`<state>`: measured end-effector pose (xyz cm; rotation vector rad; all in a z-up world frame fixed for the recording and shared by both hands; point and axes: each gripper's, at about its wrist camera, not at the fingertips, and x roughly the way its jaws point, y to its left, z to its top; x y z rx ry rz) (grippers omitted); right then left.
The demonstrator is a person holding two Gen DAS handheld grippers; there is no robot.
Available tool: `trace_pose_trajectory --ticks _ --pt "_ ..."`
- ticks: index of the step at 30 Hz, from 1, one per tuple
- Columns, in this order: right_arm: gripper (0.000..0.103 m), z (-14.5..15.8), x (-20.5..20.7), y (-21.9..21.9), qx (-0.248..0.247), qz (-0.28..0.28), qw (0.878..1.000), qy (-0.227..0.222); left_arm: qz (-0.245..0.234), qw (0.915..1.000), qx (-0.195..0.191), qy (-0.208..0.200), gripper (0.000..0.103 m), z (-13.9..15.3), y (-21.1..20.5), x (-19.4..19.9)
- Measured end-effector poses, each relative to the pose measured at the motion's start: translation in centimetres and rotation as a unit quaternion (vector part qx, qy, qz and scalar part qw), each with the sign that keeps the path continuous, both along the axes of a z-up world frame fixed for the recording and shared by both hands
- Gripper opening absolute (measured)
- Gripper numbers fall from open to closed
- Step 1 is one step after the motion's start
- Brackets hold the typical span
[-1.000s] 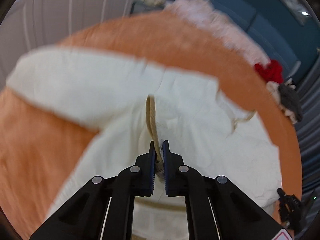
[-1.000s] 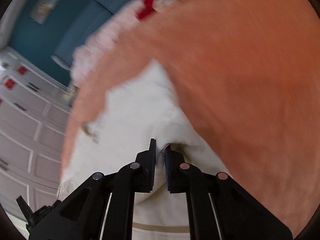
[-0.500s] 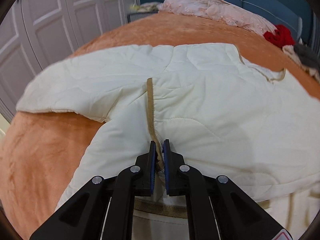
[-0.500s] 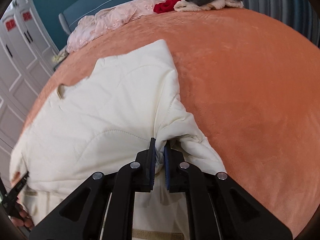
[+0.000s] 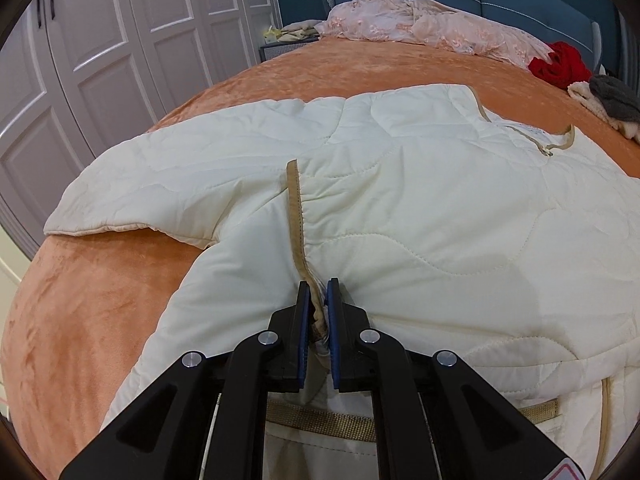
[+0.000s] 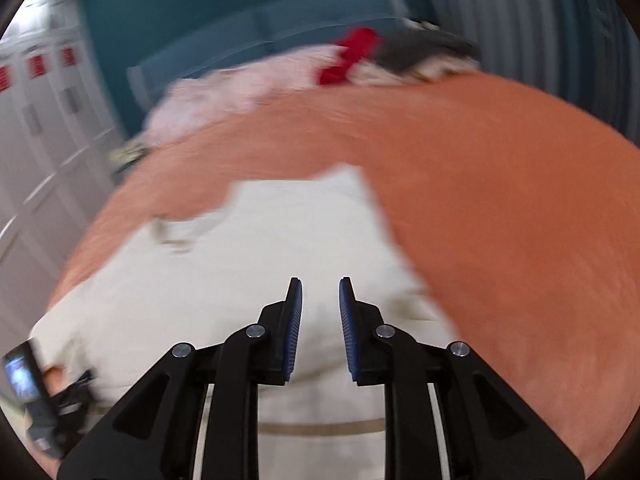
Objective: Fold large clothes
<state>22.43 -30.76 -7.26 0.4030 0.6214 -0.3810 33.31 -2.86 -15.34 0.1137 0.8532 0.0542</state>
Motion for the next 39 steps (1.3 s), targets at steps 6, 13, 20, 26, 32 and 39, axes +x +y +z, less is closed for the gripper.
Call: trace_pose_trajectory --ticks 6,13,20,26,32,39 --pt "0.019 -2.4 6.6 8.4 -0.019 0.141 0.988 0.054 0.000 1.0000 -0.007 -0.002 0.006 0.0 0.2 -0.2" --pt "0.017 -8.4 7.1 10.4 -0.012 0.143 0.985 0.092 -0.001 0.9999 -0.013 -0.009 0.007 -0.2 0.4 -0.4" --pt "0.017 -9.0 7.1 11.1 -0.033 0.138 0.986 0.087 -0.001 0.9999 -0.007 -0.015 0.007 -0.4 0.2 -0.4" --pt "0.017 -9.2 7.2 11.3 -0.043 0.135 0.986 0.084 0.000 0.9999 -0.007 -0.016 0.007 -0.4 0.2 -0.4" --pt "0.017 -9.2 7.3 11.5 -0.052 0.133 0.986 0.090 -0.007 0.9832 -0.182 0.013 0.062 2.4 5.7 -0.8" --pt "0.017 -9.2 7.4 11.5 -0.048 0.132 0.986 0.087 0.119 0.9669 -0.225 -0.014 0.073 5.4 21.8 -0.2"
